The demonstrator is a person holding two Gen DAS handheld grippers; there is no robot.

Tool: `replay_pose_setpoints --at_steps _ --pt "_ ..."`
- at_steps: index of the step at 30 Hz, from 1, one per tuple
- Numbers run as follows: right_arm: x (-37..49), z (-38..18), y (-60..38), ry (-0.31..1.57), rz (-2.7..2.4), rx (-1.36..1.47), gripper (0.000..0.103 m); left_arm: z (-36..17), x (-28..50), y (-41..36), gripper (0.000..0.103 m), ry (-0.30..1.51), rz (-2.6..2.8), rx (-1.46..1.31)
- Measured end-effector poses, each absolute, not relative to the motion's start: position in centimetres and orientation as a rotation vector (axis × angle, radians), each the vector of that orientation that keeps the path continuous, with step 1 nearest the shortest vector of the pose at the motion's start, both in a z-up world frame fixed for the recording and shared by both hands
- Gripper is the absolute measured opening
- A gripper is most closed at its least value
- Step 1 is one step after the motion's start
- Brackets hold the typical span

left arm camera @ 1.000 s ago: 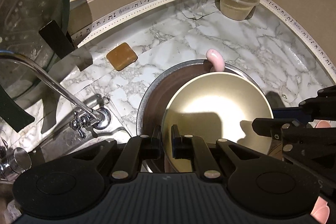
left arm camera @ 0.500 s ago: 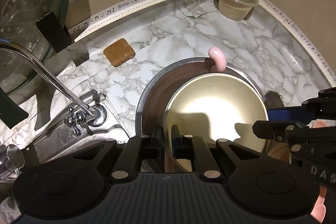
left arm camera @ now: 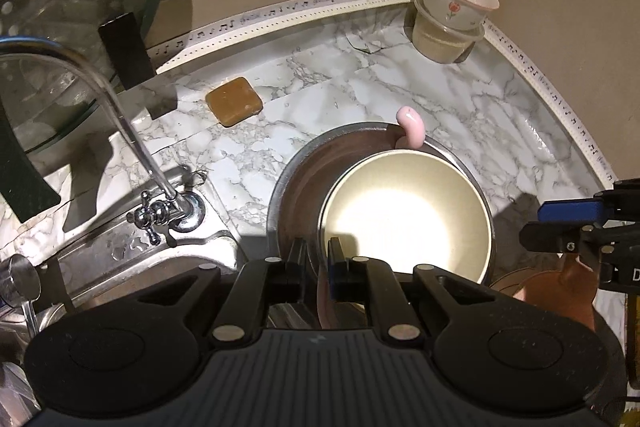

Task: Organize plates and bowls
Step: 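Lower the cream bowl into the steel pot with both grippers, then tilt and press the cream bowl down inside the pot with both grippers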

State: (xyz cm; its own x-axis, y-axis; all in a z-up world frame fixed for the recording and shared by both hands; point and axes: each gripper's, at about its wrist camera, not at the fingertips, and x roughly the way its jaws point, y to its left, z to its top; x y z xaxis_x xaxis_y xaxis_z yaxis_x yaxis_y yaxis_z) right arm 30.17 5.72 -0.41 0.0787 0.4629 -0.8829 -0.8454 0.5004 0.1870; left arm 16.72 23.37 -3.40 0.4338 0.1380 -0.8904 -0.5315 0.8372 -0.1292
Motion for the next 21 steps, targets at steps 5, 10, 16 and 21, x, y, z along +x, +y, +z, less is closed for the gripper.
replay_pose_setpoints --at_steps 5,10,16,21 --pt "30.8 -0.1 4.5 1.099 1.037 -0.395 0.037 -2.7 15.4 24.0 0.01 1.012 0.435 -0.447" --pt "31.6 -0.2 3.8 1.102 1.038 -0.383 0.038 -2.8 14.3 25.0 0.011 0.997 0.453 -0.484" --pt "32.3 -1.0 3.4 1.11 1.042 -0.367 0.05 -3.9 13.4 25.6 0.011 0.997 0.465 -0.504" --pt "32.6 -1.3 3.0 1.1 1.052 -0.353 0.061 -4.6 13.1 25.7 0.011 0.982 0.464 -0.527"
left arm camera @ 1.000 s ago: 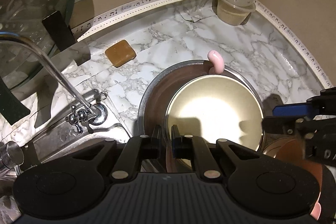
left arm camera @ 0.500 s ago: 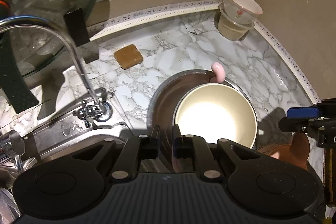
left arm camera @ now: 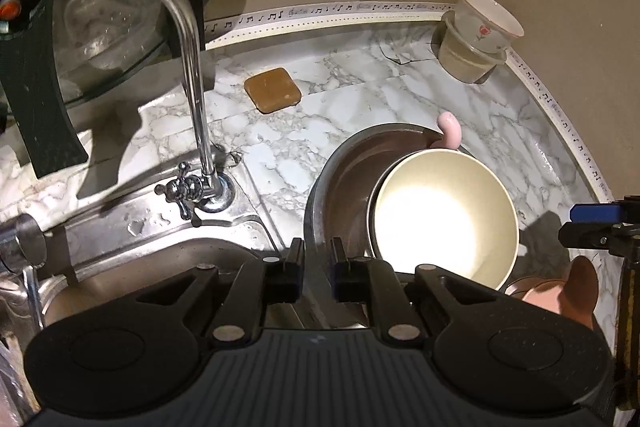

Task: Organize plates and bowls
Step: 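Tilt and press the cream bowl down inside the pot with both grippers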

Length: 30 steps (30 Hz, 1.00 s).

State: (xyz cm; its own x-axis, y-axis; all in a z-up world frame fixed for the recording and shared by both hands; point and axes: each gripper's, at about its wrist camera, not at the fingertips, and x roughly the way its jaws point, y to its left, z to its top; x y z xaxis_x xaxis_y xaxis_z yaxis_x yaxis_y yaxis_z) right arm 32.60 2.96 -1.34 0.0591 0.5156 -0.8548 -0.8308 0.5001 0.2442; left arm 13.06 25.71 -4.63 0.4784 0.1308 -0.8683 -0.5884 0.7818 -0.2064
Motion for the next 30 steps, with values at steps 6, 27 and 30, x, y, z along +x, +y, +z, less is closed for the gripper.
replay_pose_setpoints --at_steps 6,27,30 --pt "33.2 -1.5 2.6 1.075 1.04 -0.319 0.072 -5.3 13.3 25.7 0.012 0.981 0.464 -0.53" --pt "35.5 -6.3 4.9 1.215 1.032 -0.293 0.071 -9.2 13.8 28.3 0.072 0.978 0.527 -0.644" --pt "35.6 -7.1 5.2 1.239 1.032 -0.292 0.058 -9.6 14.0 28.3 0.07 0.979 0.522 -0.642"
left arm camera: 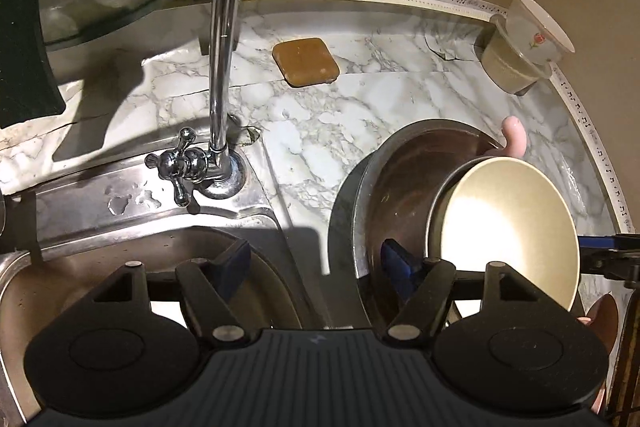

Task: Organize plates and bowls
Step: 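Tilt and press the cream bowl down inside the pot with both grippers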

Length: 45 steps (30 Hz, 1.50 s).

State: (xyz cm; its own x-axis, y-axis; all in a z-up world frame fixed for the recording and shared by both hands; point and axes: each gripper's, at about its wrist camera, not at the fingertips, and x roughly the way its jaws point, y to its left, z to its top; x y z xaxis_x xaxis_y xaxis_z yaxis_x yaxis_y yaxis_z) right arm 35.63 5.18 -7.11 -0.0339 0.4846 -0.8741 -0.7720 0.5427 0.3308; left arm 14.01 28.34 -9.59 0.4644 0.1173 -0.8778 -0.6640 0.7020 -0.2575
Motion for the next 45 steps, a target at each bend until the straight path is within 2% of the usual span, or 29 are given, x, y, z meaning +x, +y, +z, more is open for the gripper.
replay_pose_setpoints --at_steps 4,8,9,11,13,17,45 --pt "35.9 -7.9 5.5 1.258 1.022 -0.285 0.042 -9.9 14.1 28.7 0.055 0.978 0.507 -0.663" --pt "35.8 -8.4 5.8 1.271 1.02 -0.291 0.023 -10.0 14.3 28.8 0.045 0.977 0.485 -0.682" --pt "35.8 -8.6 5.9 1.275 1.025 -0.287 0.022 -9.9 14.4 28.8 0.039 0.977 0.477 -0.688" --pt "35.9 -8.7 5.9 1.291 1.037 -0.267 0.012 -10.0 14.6 28.8 0.03 0.981 0.459 -0.703" --pt "35.8 -8.7 6.0 1.289 1.037 -0.264 0.012 -9.9 14.8 28.5 0.021 0.983 0.444 -0.697" --pt "35.7 -8.7 5.9 1.285 1.025 -0.248 0.012 -9.6 15.3 27.8 0.01 0.994 0.434 -0.681" --pt "34.6 -7.1 6.3 1.223 0.974 -0.334 0.012 -7.8 16.7 27.3 0.009 1.02 0.466 -0.63"
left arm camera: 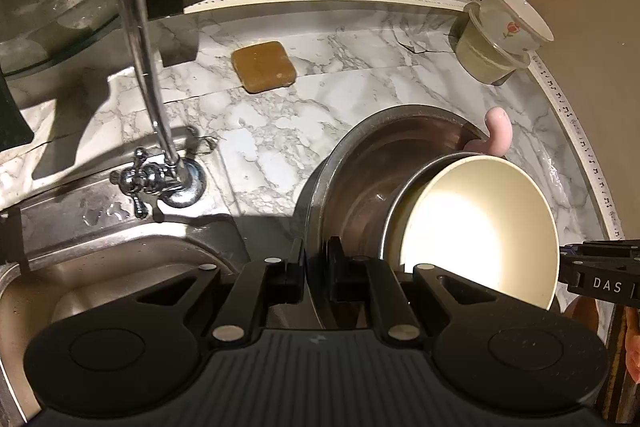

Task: Organize plates and bowls
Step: 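Tilt and press the cream bowl down inside the pot with both grippers, then lift the steel basin holding pot and bowl out of the sink with both grippers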

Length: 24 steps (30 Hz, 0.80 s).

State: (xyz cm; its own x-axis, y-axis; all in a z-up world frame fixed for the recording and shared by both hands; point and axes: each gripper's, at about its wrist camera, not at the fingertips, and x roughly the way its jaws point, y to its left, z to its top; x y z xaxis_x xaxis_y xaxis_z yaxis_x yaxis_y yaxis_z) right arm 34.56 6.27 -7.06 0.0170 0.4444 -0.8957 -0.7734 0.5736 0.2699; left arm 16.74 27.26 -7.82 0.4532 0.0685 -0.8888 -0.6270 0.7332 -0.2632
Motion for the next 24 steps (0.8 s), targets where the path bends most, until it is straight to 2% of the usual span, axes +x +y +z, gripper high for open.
replay_pose_setpoints --at_steps 24 --pt "33.4 -2.3 4.2 1.13 0.978 -0.372 0.013 -3.1 16.4 25.2 0.009 0.975 0.445 -0.588"
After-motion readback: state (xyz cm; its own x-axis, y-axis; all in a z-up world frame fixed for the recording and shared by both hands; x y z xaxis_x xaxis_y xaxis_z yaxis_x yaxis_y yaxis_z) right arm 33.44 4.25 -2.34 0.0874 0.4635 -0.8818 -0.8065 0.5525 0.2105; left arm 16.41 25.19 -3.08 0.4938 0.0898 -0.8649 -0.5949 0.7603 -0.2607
